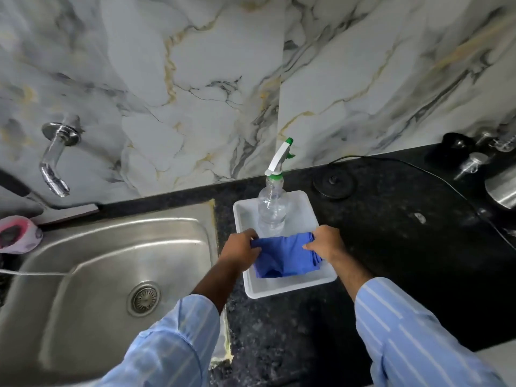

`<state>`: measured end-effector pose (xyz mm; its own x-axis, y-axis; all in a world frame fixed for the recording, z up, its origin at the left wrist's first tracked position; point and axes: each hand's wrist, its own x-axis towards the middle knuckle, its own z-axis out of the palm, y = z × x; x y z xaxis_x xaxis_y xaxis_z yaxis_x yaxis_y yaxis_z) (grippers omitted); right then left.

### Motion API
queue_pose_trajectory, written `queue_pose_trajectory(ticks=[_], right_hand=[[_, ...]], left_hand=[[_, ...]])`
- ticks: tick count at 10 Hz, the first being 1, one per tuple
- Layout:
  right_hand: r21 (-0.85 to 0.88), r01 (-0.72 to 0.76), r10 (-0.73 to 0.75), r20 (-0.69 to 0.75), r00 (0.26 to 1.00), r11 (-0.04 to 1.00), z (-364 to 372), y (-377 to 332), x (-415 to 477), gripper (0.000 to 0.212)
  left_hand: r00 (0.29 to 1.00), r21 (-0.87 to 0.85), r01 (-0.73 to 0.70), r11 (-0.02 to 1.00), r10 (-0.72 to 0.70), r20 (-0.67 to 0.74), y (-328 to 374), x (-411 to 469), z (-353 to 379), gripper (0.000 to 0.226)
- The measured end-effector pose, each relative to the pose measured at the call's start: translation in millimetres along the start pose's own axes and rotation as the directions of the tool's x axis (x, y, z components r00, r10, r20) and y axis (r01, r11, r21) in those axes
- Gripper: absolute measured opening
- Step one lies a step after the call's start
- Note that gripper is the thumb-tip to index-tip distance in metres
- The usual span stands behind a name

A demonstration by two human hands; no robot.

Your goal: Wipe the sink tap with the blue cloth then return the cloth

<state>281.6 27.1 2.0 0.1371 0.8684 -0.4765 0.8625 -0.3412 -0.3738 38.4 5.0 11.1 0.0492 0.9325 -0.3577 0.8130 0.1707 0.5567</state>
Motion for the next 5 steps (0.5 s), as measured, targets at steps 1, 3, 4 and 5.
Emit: queue_pose_trajectory(ticks=[1, 3, 4, 5], right_hand=[[-0.091, -0.007, 0.005, -0.027, 1.0, 0.996, 28.2, 5.0, 9.5, 0.034], [-0.275, 0.048, -0.052, -0.008, 0.999, 0.96, 56.9, 9.2, 18.4, 0.028], [-0.353, 0.086, -0.103, -0.03, 0.994, 0.932, 50.7, -2.8, 8.5, 0.027], [-0.439, 0.128, -0.177, -0.074, 0.981, 0.889, 22.3, -28.1, -4.4, 0.027]], left_hand=[[0.994, 0.404, -0.087, 0.91, 0.108, -0.029, -3.2, 9.3, 24.7, 0.025], [0.981, 0.727, -0.159, 0.668, 0.189, 0.041, -7.0, 13.2, 42.1, 0.02], [0.967, 0.733, -0.194, 0.652, 0.252, 0.031, -10.1, 12.7, 42.7, 0.025], [0.947, 0.683, -0.21, 0.7, 0.32, -0.037, -22.0, 8.0, 27.9, 0.039]])
